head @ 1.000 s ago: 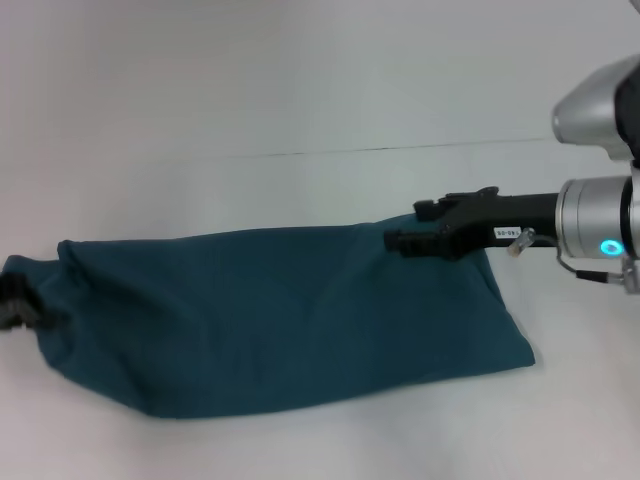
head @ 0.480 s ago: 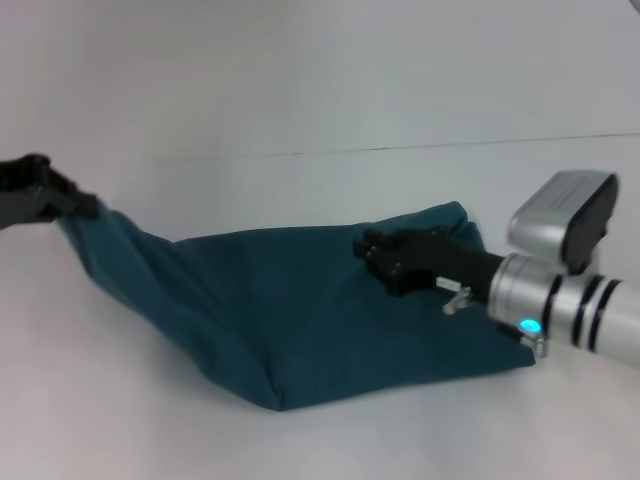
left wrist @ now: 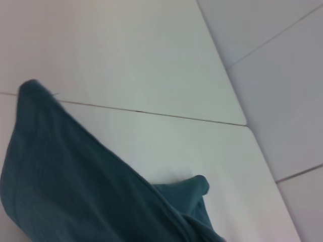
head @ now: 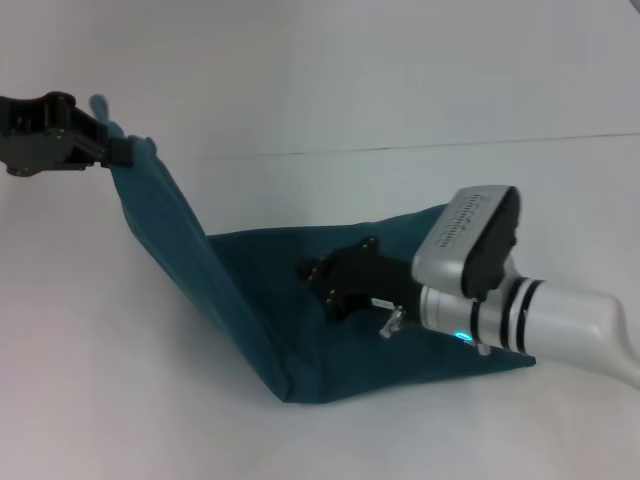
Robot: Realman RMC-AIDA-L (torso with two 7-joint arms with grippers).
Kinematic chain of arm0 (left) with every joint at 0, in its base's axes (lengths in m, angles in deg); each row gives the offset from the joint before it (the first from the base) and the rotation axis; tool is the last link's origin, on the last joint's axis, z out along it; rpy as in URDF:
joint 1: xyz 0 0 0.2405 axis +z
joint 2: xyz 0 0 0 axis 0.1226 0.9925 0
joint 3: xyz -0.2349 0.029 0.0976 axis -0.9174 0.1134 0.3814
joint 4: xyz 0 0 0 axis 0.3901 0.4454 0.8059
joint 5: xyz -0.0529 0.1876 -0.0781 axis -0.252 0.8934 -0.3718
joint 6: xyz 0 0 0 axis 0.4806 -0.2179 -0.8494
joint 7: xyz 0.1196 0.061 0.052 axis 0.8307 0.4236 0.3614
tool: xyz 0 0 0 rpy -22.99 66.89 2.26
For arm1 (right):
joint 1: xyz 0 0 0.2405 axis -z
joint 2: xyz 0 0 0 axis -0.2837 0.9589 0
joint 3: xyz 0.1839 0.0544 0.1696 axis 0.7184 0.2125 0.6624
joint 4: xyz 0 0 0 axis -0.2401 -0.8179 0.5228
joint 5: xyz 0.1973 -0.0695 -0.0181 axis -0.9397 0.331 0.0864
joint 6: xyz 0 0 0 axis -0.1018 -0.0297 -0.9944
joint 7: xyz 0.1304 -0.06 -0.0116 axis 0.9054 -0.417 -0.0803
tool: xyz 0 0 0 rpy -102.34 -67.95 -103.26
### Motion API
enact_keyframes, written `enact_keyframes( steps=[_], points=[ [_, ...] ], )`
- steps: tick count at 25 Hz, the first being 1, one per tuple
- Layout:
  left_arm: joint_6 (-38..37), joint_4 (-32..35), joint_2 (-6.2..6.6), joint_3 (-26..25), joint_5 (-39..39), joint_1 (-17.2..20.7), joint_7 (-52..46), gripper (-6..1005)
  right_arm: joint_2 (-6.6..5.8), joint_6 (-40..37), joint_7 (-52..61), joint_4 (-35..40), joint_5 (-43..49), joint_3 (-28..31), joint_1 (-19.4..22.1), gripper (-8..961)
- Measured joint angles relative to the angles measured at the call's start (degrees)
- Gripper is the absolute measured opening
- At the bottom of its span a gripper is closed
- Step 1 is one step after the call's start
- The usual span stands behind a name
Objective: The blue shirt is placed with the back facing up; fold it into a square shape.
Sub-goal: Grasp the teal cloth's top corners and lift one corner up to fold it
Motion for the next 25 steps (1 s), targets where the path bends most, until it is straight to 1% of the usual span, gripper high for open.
enact_keyframes(
  steps=[3,8,10,11,13,15,18,20,22,25],
  points=[
    [-1.3,0.1,0.18,0.0,-0.5,-0.5,0.1,32,0.0,0.0,0.5,-1.3,3.3,0.1,-2.3,-1],
    [-2.1,0.1,0.21,0.3,-0.6,-1.4,0.3,32,0.0,-0.5,4.4,-2.9,12.2,0.7,-5.4,-1],
    [-2.4,0.1,0.21,0.4,-0.7,-1.7,0.5,31,0.0,-1.5,5.5,-4.1,16.1,2.2,-6.8,-1],
    [-2.6,0.1,0.25,0.4,-0.7,-1.9,0.6,31,-0.01,-2.2,5.8,-5.2,18.6,3.9,-7.7,-1],
    [-2.9,0.1,0.38,0.4,-0.7,-2.2,0.8,31,0.0,-2.9,5.9,-7.1,23.8,7.7,-9.4,-1],
    [-2.9,0.1,0.53,0.4,-0.7,-2.3,0.9,31,0.0,-2.9,5.6,-9.4,32.0,14.4,-11.1,-1],
    [-3.0,0.1,0.68,0.4,-0.7,-2.3,1.1,31,0.0,-0.7,4.6,-11.9,44.7,26.5,-12.1,-1],
    [-3.0,0.1,0.69,0.4,-0.7,-2.1,1.4,31,0.0,1.9,2.9,-13.3,51.5,33.8,-12.0,-1],
    [-3.2,0.1,0.72,0.3,-0.7,-1.8,1.7,32,-0.03,3.7,1.2,-13.9,55.8,39.7,-11.3,-1],
    [-3.3,0.0,0.71,0.4,-0.7,-1.5,2.1,32,-0.59,3.5,0.4,-13.4,57.5,44.8,-9.1,-1]
  ],
)
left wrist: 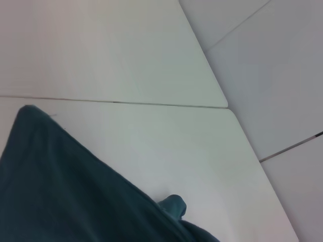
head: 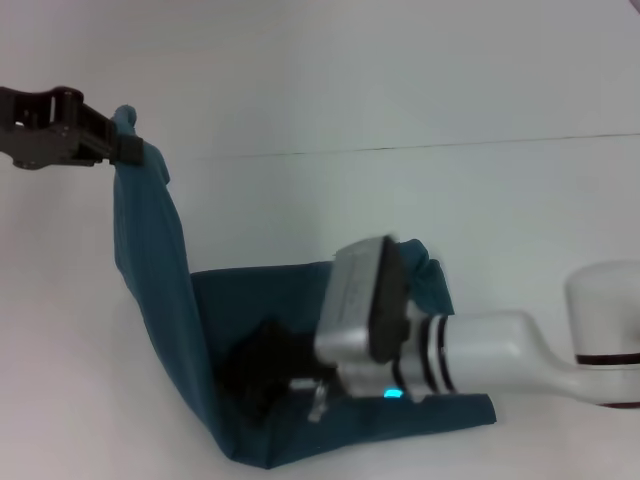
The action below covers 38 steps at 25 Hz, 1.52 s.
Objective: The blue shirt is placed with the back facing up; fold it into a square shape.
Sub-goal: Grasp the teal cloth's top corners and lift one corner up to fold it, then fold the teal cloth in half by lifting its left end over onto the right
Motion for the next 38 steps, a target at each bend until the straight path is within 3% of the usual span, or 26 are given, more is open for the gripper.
enact_keyframes(
  steps=[4,10,16,25,28,32,33,34,36,38],
  points=[
    [-0.3,-0.2,-0.15,0.1,0.0,0.1,1.0,32,-0.71,-5.4,1.1,5.3,-0.3,5.7,4.9,-1],
    [-1.8,-0.2,-0.27,0.2,0.0,-0.8,2.5,32,-0.93,-17.9,11.3,19.9,-1.8,13.9,12.5,-1],
    [-2.9,-0.2,-1.28,2.5,-2.7,-2.4,2.4,31,-1.26,-23.8,22.5,34.4,-9.2,14.6,19.4,-1],
    [-0.2,-1.2,-4.85,7.1,-3.6,-8.3,-1.2,35,-1.59,-24.9,30.5,47.0,-15.1,14.7,28.2,0],
    [1.8,-1.5,-6.64,9.3,-3.7,-10.4,-2.7,36,-2.07,-24.9,30.6,47.8,-16.2,15.0,29.7,0],
    [6.2,-2.5,-10.64,12.1,-3.7,-11.6,-4.3,37,-2.74,-25.1,30.7,48.0,-16.8,15.1,30.9,0],
    [6.2,-2.5,-10.64,12.1,-3.7,-11.6,-4.3,38,-2.81,-25.2,30.7,48.0,-16.8,15.1,31.1,0],
    [10.4,-3.3,-13.97,13.2,-3.5,-11.2,-4.9,38,-2.9,-25.3,30.7,48.1,-16.8,15.1,31.3,0],
    [13.4,-4.2,-16.25,14.4,-3.4,-10.6,-5.0,39,-2.95,-25.2,30.7,48.1,-16.8,15.1,31.5,0],
    [16.8,-6.3,-17.7,18.0,-4.6,-9.7,-4.8,40,-3.04,-25.0,30.7,48.1,-16.8,15.1,31.6,0]
  ],
)
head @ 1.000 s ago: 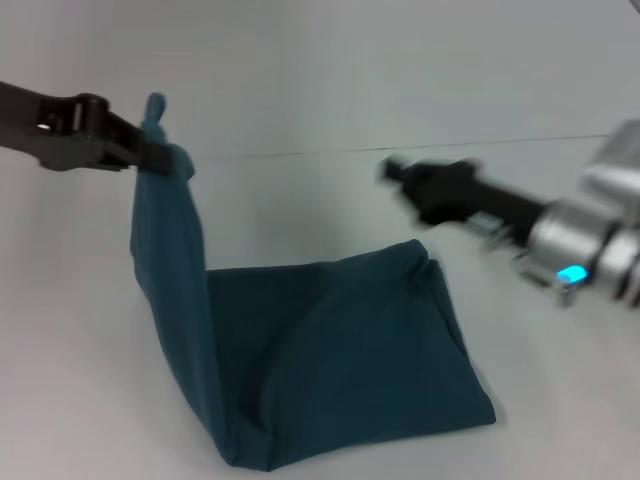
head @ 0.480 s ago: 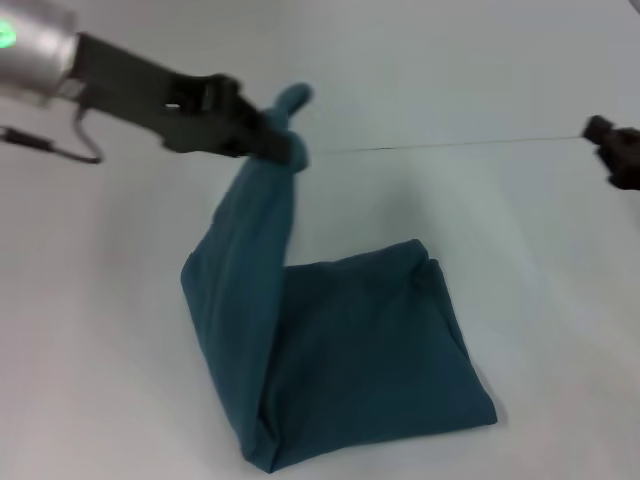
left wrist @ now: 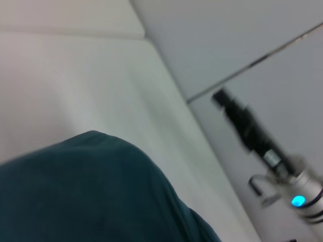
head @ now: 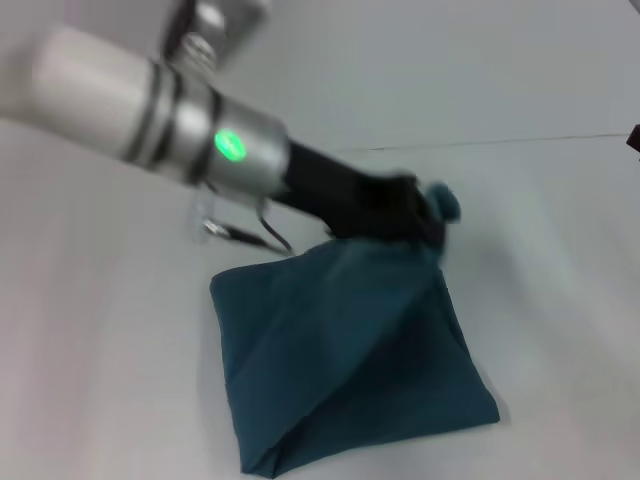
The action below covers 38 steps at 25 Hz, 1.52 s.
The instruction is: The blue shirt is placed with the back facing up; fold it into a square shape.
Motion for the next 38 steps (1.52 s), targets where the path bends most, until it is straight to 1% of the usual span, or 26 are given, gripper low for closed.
enact_keyframes(
  steps=[1,4,8,10,12,15,17,19,21,22,27,29,30,32,35,37,38],
  points=[
    [1.9,-1.9,-0.14,3.9,-1.8,0.3,0.1,40,-0.07,0.0,0.0,0.0,0.0,-0.1,0.0,0],
    [6.0,-6.9,-0.17,12.3,-6.9,0.8,0.1,41,-0.28,0.0,0.0,0.1,0.0,-0.2,0.1,0],
    [8.0,-9.9,-0.36,18.4,-13.8,2.4,0.2,43,-0.36,0.0,0.0,0.1,0.0,-0.3,0.2,0],
    [7.6,-9.9,-0.26,19.8,-16.1,3.0,0.2,113,-0.46,0.1,0.0,0.1,0.0,-0.2,0.2,0],
    [7.2,-9.7,-0.13,20.1,-16.9,3.6,0.2,183,-0.59,0.1,0.0,0.1,0.0,-0.2,0.2,0],
    [5.9,-7.0,0.22,19.1,-17.4,5.4,0.7,275,-0.7,0.0,0.1,0.2,0.1,-0.4,0.2,0],
    [5.7,-5.0,0.45,18.0,-17.4,7.3,2.2,332,-0.7,-0.5,0.2,0.4,0.2,-0.8,0.2,0],
    [5.2,-2.8,0.91,15.6,-17.4,10.2,5.9,390,-0.7,-1.4,0.9,1.2,0.3,-2.3,0.4,0],
    [4.2,-1.6,1.47,12.8,-17.6,12.6,10.3,447,-0.65,-2.9,2.3,3.1,0.5,-5.0,0.9,0],
    [2.8,-1.5,2.08,10.1,-17.9,14.4,14.8,482,-0.55,-4.1,3.1,4.4,0.5,-6.8,1.3,0],
    [-4.4,-2.4,4.05,-2.4,-18.4,22.2,34.1,659,0.01,-12.9,6.8,13.0,1.3,-16.4,4.1,-1],
    [-8.1,-3.1,5.03,-6.8,-18.3,25.5,41.7,758,0.21,-17.2,9.3,16.9,3.5,-19.2,4.8,-1],
    [-9.9,-3.4,5.5,-9.0,-18.0,27.0,45.2,808,0.3,-19.9,11.0,19.2,5.5,-20.5,4.9,16],
    [-13.8,-3.6,5.97,-13.4,-16.8,29.7,50.8,907,0.53,-24.6,14.0,22.9,9.0,-21.8,5.0,52],
    [-18.3,-3.2,6.34,-19.6,-14.4,32.7,56.0,920,1.09,-31.2,20.0,28.5,15.5,-23.6,4.2,104],
    [-20.9,-2.7,6.51,-22.7,-12.2,33.8,58.5,930,1.41,-33.7,22.4,31.1,18.1,-24.8,4.0,297],
    [-22.2,-2.4,6.54,-24.0,-10.7,34.5,59.4,934,1.54,-34.9,23.6,32.4,19.1,-25.4,3.9,338]
  ],
)
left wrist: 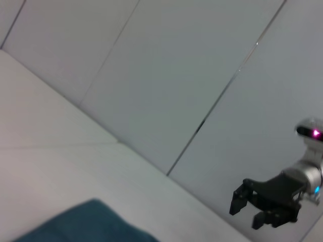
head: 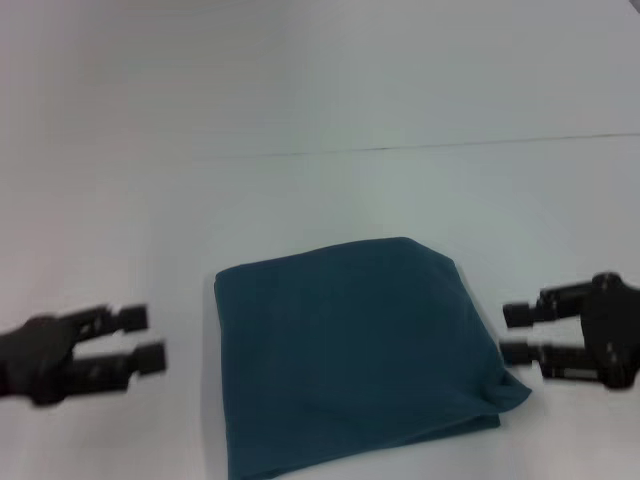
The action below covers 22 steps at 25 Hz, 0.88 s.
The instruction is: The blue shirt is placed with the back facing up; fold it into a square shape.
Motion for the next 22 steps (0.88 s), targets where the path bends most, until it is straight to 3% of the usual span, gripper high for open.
enact_keyframes(
  steps=[5,13,22],
  points=[
    [-0.4,0.5,-0.1,-1.3,5.3,1.1,0.9,934,0.06,-2.8,2.1,3.1,1.3,-1.1,0.1,545],
    [-3.5,0.8,-0.41,2.3,7.4,0.3,0.8,934,-0.09,-3.8,2.4,4.0,2.4,-2.0,0.4,719],
    [-4.3,2.0,0.0,1.8,10.6,0.2,0.6,934,-0.03,-3.9,2.8,4.7,2.6,-2.6,0.8,940]
  ],
)
